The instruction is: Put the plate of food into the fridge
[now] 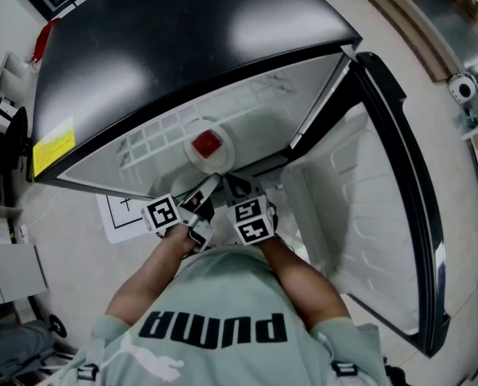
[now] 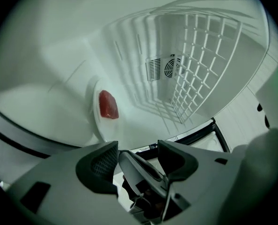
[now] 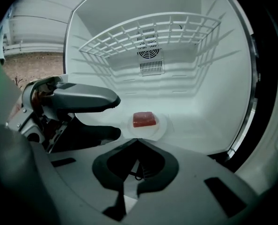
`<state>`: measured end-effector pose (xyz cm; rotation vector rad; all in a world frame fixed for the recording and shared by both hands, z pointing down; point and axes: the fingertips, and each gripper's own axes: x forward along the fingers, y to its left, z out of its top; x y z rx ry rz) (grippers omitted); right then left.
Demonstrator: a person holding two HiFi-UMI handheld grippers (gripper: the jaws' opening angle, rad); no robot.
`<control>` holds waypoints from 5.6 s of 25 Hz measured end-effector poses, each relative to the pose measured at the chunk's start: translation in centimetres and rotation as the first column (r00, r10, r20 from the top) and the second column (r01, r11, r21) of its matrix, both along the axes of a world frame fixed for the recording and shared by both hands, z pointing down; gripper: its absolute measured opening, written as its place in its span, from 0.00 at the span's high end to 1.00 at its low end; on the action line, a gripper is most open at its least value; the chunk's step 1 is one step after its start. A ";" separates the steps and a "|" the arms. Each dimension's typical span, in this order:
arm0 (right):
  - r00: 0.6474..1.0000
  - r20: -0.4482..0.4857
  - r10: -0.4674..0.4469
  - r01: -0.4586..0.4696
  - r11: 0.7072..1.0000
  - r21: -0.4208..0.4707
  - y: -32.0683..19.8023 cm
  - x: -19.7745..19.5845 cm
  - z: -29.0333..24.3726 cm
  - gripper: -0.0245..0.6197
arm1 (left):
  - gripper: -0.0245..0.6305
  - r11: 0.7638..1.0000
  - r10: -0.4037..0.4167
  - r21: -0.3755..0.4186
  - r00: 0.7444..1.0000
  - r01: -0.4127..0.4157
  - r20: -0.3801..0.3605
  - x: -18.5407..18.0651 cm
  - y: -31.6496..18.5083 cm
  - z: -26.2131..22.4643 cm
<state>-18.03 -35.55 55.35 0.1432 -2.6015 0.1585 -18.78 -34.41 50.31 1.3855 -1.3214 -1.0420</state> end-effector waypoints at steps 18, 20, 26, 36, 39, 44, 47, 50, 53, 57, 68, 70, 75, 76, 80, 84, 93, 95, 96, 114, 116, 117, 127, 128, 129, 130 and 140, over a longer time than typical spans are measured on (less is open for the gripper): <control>0.978 0.132 0.164 -0.166 0.986 0.004 1.9 2.4 -7.3 0.95 | 0.95 0.979 0.137 -0.202 0.664 0.021 0.735 -1.1 4.1 -2.6; 0.973 0.138 0.185 -0.188 0.982 0.008 2.3 2.8 -7.9 0.95 | 0.95 0.980 0.149 -0.198 0.602 0.015 0.785 -0.7 4.6 -3.4; 0.956 0.169 0.241 -0.249 0.968 0.030 3.8 4.1 -8.9 0.95 | 0.95 0.988 0.143 -0.156 0.480 -0.012 0.866 0.3 6.5 -5.7; 0.928 0.198 0.315 -0.330 0.943 0.043 9.0 6.1 -10.6 0.95 | 0.95 0.990 0.139 -0.123 0.376 -0.067 0.916 1.9 11.7 -7.5; 0.915 0.209 0.346 -0.362 0.931 0.040 11.0 6.9 -11.1 0.95 | 0.95 0.988 0.145 -0.117 0.351 -0.099 0.925 2.8 13.5 -7.9; 0.898 0.208 0.388 -0.406 0.913 0.047 14.0 8.2 -11.0 0.95 | 0.95 0.980 0.167 -0.119 0.349 -0.157 0.922 4.3 16.1 -7.4; 0.891 0.191 0.412 -0.428 0.902 0.048 15.5 9.2 -10.8 0.95 | 0.95 0.974 0.189 -0.128 0.362 -0.185 0.913 5.1 17.4 -6.7; 0.883 0.184 0.432 -0.448 0.892 0.054 16.5 10.4 -11.5 0.95 | 0.95 0.968 0.199 -0.123 0.374 -0.217 0.906 6.2 18.6 -6.9; 0.872 0.193 0.449 -0.469 0.880 0.072 17.0 11.9 -12.3 0.95 | 0.95 0.958 0.196 -0.093 0.382 -0.273 0.903 7.9 19.6 -7.6; 0.865 0.216 0.452 -0.480 0.872 0.096 17.6 14.2 -13.0 0.95 | 0.95 0.953 0.196 -0.086 0.375 -0.290 0.906 10.0 20.5 -8.2; 0.882 0.278 0.381 -0.424 0.898 0.114 21.7 22.6 -16.1 0.95 | 0.95 0.970 0.156 -0.069 0.377 -0.235 0.913 18.8 23.2 -10.9; 0.883 0.284 0.373 -0.417 0.902 0.114 22.5 24.6 -16.3 0.95 | 0.95 0.972 0.155 -0.073 0.372 -0.224 0.915 20.7 24.0 -11.0; 0.890 0.305 0.339 -0.386 0.916 0.110 25.0 28.3 -16.5 0.95 | 0.95 0.982 0.140 -0.082 0.358 -0.172 0.923 24.5 26.9 -11.3; 0.890 0.314 0.330 -0.379 0.919 0.109 25.5 28.9 -16.6 0.95 | 0.95 0.984 0.137 -0.085 0.354 -0.159 0.925 25.1 27.5 -11.2; 0.888 0.341 0.307 -0.357 0.929 0.093 27.7 30.7 -16.7 0.95 | 0.95 0.989 0.129 -0.096 0.336 -0.115 0.933 26.9 30.3 -11.3; 0.891 0.341 0.300 -0.345 0.935 0.080 29.8 32.2 -16.5 0.95 | 0.95 0.990 0.134 -0.110 0.328 -0.091 0.935 28.0 33.0 -11.5; 0.877 0.347 0.334 -0.382 0.921 0.079 34.5 33.4 -16.6 0.95 | 0.95 0.986 0.149 -0.118 0.302 -0.119 0.942 28.7 37.7 -11.5; 0.868 0.350 0.351 -0.401 0.913 0.080 35.7 33.1 -17.0 0.96 | 0.95 0.984 0.152 -0.117 0.298 -0.133 0.942 28.3 39.0 -11.7; 0.864 0.353 0.360 -0.411 0.908 0.079 36.3 32.9 -17.2 0.95 | 0.95 0.984 0.152 -0.115 0.296 -0.139 0.943 28.0 39.6 -11.9; 0.804 0.320 0.502 -0.559 0.821 0.115 47.2 30.1 -15.7 0.95 | 0.95 0.966 0.167 -0.093 0.307 -0.241 0.937 23.0 49.2 -10.1; 0.800 0.313 0.512 -0.568 0.814 0.120 47.5 30.2 -15.7 0.95 | 0.95 0.959 0.176 -0.093 0.302 -0.267 0.937 23.6 49.3 -10.0; 0.798 0.311 0.515 -0.572 0.811 0.124 47.6 30.3 -15.7 0.95 | 0.95 0.955 0.179 -0.092 0.300 -0.282 0.937 24.1 49.3 -10.0; 0.791 0.285 0.542 -0.588 0.802 0.105 48.5 31.3 -14.6 0.96 | 0.95 0.948 0.190 -0.101 0.283 -0.302 0.940 25.4 49.1 -9.4; 0.790 0.286 0.542 -0.587 0.804 0.099 48.5 31.2 -14.4 0.96 | 0.95 0.949 0.189 -0.102 0.282 -0.297 0.940 25.3 49.2 -9.2; 0.790 0.286 0.542 -0.586 0.805 0.094 48.5 31.0 -14.2 0.96 | 0.95 0.950 0.188 -0.102 0.283 -0.294 0.941 25.2 49.3 -9.0; 0.790 0.286 0.542 -0.585 0.806 0.090 48.5 31.0 -14.0 0.96 | 0.95 0.951 0.189 -0.103 0.284 -0.293 0.940 25.2 49.3 -8.8; 0.794 0.264 0.548 -0.582 0.810 0.067 48.4 30.5 -12.3 0.96 | 0.95 0.948 0.217 -0.129 0.295 -0.292 0.931 24.8 49.3 -7.4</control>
